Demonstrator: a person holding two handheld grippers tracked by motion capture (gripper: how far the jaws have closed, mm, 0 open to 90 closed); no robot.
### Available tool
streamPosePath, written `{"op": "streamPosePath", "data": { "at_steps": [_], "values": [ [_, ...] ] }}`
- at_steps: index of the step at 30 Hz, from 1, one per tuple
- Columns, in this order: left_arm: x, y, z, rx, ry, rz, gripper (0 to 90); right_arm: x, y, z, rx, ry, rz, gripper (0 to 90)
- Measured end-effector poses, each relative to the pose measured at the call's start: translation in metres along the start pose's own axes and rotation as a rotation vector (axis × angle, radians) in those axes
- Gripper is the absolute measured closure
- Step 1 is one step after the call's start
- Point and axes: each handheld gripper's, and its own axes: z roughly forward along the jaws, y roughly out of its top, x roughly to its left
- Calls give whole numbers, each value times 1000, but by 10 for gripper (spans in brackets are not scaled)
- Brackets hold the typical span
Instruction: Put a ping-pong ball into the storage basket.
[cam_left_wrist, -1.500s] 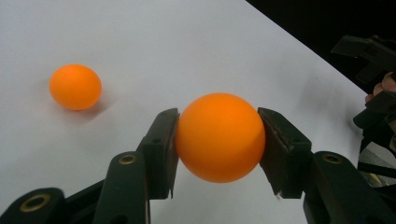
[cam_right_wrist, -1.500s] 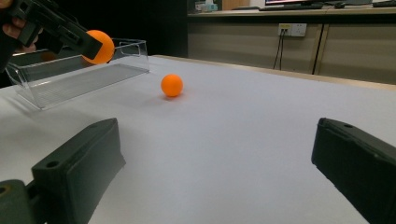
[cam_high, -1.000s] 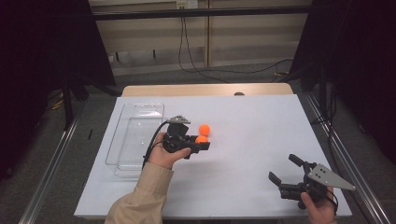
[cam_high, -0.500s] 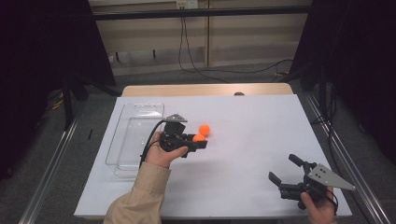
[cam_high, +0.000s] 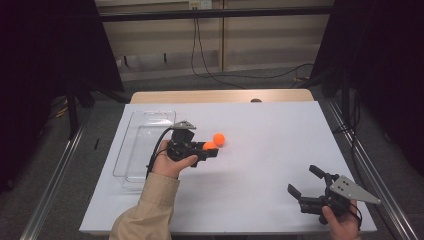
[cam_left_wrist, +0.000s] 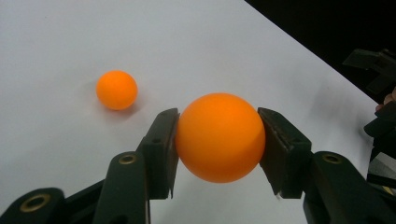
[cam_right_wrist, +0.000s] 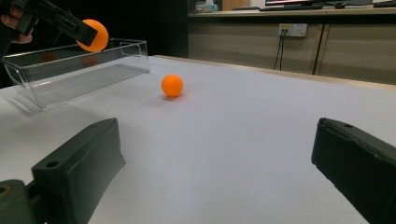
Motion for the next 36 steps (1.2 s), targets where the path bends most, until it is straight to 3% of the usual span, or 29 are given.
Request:
{"op": "streamPosePath", "data": {
  "at_steps": [36],
  "values": [
    [13,0,-17,-20,37,-19,508,0,0,0,-1,1,1,11]
  ]
}}
